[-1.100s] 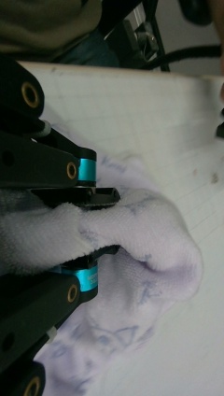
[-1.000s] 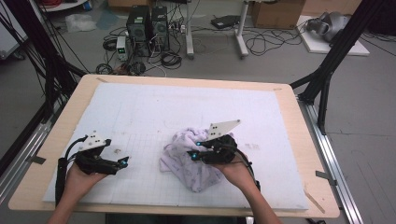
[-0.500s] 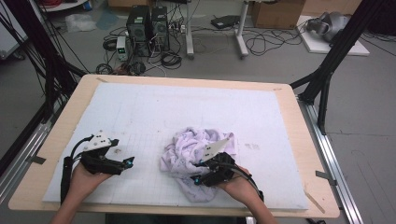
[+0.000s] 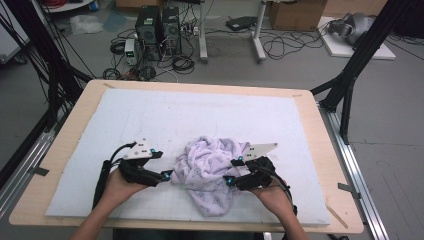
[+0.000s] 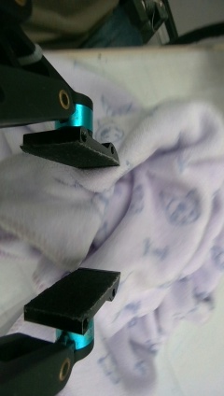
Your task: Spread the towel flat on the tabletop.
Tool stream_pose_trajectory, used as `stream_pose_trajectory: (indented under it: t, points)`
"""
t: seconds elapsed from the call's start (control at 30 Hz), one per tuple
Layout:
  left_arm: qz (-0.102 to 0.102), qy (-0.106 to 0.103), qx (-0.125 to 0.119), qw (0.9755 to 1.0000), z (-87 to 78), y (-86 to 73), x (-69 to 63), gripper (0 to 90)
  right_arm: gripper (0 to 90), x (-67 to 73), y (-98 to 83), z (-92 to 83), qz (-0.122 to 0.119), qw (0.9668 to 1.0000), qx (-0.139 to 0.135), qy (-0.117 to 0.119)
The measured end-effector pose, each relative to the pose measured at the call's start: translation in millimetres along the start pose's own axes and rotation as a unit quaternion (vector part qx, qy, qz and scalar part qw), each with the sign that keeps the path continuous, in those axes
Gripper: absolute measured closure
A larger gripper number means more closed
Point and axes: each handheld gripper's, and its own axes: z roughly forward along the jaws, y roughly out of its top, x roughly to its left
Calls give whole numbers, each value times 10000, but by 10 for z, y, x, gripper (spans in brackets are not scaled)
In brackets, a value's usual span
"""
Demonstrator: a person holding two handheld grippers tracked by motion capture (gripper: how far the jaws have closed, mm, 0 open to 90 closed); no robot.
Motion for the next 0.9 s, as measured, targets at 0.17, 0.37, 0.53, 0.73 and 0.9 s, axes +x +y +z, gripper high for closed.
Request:
stream_pose_trajectory:
  t: [0.17,0.37,0.53,0.73,0.9]
  points:
    - [150,-358,204,9990,345,122,-68,330,419,-29,-97,95,16,9999,168,-27]
    - [421,-432,638,9961,617,91,-167,567,563,-8,-251,147,114,9998,91,115]
    - [454,-492,700,9953,574,102,-157,785,721,5,-244,154,-8,9994,69,333]
    - [517,-279,509,9970,249,104,-132,807,748,41,-120,106,-197,9991,7,376]
    - [478,-65,305,9984,-168,44,-156,810,753,137,35,75,-347,9981,-209,471]
